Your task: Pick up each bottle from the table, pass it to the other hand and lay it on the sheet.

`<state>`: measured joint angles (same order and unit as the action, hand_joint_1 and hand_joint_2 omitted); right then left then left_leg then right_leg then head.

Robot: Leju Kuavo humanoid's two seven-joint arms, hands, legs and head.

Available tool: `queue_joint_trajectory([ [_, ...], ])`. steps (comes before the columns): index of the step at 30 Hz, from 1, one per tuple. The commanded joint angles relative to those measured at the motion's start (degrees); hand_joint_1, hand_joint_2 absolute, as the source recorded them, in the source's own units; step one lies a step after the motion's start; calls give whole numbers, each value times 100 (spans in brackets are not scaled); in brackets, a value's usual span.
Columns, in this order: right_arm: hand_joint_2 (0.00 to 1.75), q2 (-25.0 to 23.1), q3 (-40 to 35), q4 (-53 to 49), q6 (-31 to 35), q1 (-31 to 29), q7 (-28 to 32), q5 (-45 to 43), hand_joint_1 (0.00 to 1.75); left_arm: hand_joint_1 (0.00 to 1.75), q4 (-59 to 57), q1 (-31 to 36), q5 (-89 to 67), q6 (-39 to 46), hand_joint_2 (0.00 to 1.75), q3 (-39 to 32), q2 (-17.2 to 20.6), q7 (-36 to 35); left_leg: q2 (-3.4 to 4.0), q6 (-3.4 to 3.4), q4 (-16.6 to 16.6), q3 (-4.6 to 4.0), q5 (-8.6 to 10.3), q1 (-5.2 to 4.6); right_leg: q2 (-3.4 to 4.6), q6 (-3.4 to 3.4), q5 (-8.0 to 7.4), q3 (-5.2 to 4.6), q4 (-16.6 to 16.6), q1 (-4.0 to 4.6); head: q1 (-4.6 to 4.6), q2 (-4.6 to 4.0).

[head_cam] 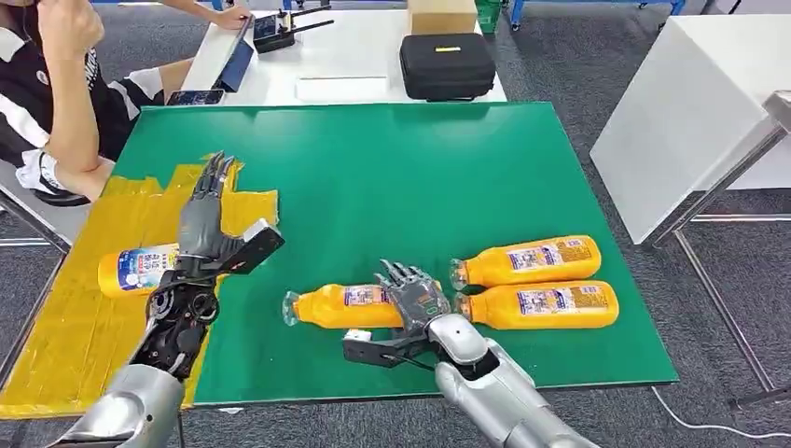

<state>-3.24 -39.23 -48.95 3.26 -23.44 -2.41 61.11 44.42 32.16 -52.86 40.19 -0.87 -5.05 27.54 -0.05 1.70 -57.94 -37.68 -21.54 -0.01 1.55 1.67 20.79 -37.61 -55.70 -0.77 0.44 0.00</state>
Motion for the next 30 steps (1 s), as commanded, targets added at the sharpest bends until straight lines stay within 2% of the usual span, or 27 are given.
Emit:
queue_joint_trajectory([
  [1,175,-102,-24,1101,-69,133,-71,89,175,0,729,-165,967,-19,175,1169,67,-74,-17,-10,4,21,0,6,-26,-9,3,24,5,9,2,0],
  [4,175,-107,-12,1093,-82,123,-72,88,175,0,734,-169,984,-19,175,1192,99,-93,-28,-13,12,41,4,5,-43,-13,4,47,11,9,0,0],
  [5,175,-107,-12,1093,-82,123,-72,88,175,0,734,-169,984,-19,175,1192,99,-93,-9,-6,2,52,-3,9,-17,-8,6,43,5,12,0,0],
  [7,175,-107,-12,1093,-82,123,-72,88,175,0,734,-169,984,-19,175,1192,99,-93,-9,-8,13,57,1,8,-19,-9,1,57,15,11,0,0],
  [10,175,-143,160,1033,17,178,-78,117,175,0,1158,-340,1437,-19,175,1506,175,-7,-18,-16,13,64,5,7,-31,-11,9,66,12,11,0,0],
  [12,175,-197,470,891,325,239,-4,-82,175,0,1679,-574,1862,-79,175,1759,250,58,-14,-29,10,65,11,8,-26,-9,10,68,9,11,-2,0],
  [14,175,-300,1051,420,930,382,306,-677,175,0,2355,-911,2192,-206,175,1915,341,-181,-10,-30,9,63,11,8,-21,-10,8,65,8,10,-2,0],
  [15,175,-386,1492,-144,1667,589,876,-1286,175,0,2657,-1068,2603,-653,175,1946,353,-365,-4,-28,5,58,6,7,-10,-7,7,57,4,8,0,0],
  [16,175,-384,1755,-625,1780,731,1212,-1865,175,0,2921,-1198,2812,-928,175,1985,378,-514,-5,-31,6,57,5,6,-15,-9,10,57,3,8,0,0],
  [17,175,-336,1839,-935,1819,821,1385,-2158,175,0,2999,-1235,2950,-1091,175,2010,382,-554,-7,-33,3,54,0,6,-20,-12,15,55,0,9,0,0],
  [18,175,-415,2133,-1371,1917,993,1927,-3017,175,0,2997,-1234,3097,-1256,175,2047,366,-576,-4,-28,0,46,1,7,-14,-8,12,48,-2,9,0,0],
  [19,175,-347,2192,-1557,1885,1065,2185,-3525,175,0,2934,-1197,3186,-1368,175,2105,357,-582,-7,-30,-3,44,-3,5,-20,-10,17,46,-7,7,4,0],
  [25,175,-309,2138,-1533,1926,1082,2208,-3607,175,0,2814,-1139,3237,-1352,175,2109,338,-536,-25,-5,-1,-29,23,2,-34,-4,-3,-10,-8,4,-2,0],
  [27,175,-468,2445,-1659,2041,1161,3005,-4616,175,0,2785,-1131,3596,-1705,175,2138,353,-478,-14,-5,-3,-31,20,3,-22,-3,-4,-14,-8,5,0,0],
  [30,175,-472,2552,-1855,1915,1197,3258,-5413,175,0,2739,-1141,3883,-1916,175,2208,356,-438,-23,-10,-2,-31,16,-1,-34,-4,3,-17,-13,1,-2,0],
])
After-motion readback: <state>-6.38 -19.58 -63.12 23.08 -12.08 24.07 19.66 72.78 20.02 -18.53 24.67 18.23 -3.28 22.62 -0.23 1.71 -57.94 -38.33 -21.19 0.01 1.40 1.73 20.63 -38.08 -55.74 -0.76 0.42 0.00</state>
